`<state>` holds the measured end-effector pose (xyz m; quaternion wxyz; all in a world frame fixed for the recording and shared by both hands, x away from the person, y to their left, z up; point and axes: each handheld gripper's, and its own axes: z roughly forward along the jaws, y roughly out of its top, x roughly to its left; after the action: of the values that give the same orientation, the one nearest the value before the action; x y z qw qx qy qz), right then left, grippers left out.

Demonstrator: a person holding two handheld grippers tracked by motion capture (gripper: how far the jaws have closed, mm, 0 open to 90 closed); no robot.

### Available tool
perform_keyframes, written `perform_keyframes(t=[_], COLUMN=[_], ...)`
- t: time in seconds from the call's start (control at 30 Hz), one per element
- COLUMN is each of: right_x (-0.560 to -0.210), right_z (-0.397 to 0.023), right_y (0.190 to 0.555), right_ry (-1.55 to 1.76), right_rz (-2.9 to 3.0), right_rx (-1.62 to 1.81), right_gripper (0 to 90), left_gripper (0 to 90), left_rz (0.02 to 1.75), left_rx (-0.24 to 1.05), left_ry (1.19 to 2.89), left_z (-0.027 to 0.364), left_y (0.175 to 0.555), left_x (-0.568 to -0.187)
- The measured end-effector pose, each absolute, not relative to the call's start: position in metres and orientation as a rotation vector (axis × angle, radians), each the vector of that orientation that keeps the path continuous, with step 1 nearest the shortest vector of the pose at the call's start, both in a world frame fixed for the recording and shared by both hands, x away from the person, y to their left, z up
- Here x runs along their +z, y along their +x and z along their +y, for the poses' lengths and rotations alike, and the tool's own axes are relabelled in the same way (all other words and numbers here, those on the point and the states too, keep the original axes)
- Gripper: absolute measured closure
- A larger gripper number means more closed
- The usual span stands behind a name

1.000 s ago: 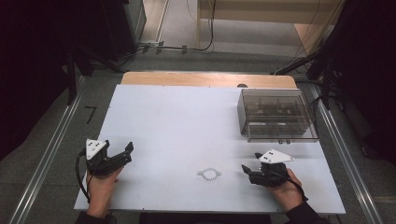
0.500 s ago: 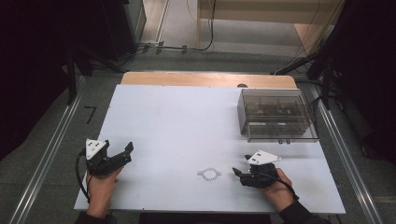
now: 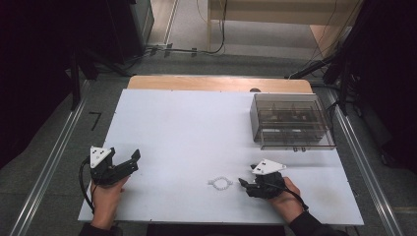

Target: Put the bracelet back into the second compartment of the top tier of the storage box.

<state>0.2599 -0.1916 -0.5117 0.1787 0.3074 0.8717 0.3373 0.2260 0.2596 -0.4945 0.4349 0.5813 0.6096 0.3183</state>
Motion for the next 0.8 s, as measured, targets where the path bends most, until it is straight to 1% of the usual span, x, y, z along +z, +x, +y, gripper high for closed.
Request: perform_keyframes(t=[0.8], right_x=[-0.513], right_z=[-0.175], right_y=[0.257], right_ry=[0.801], right_rz=[2.504], right_rx=[0.972], right_gripper=[39.9], left_gripper=[10.9], left_rz=[1.518], left_rx=[0.788], left_ry=[1.443], left_z=[0.260], left_y=[0.226], left_x=[-0.495])
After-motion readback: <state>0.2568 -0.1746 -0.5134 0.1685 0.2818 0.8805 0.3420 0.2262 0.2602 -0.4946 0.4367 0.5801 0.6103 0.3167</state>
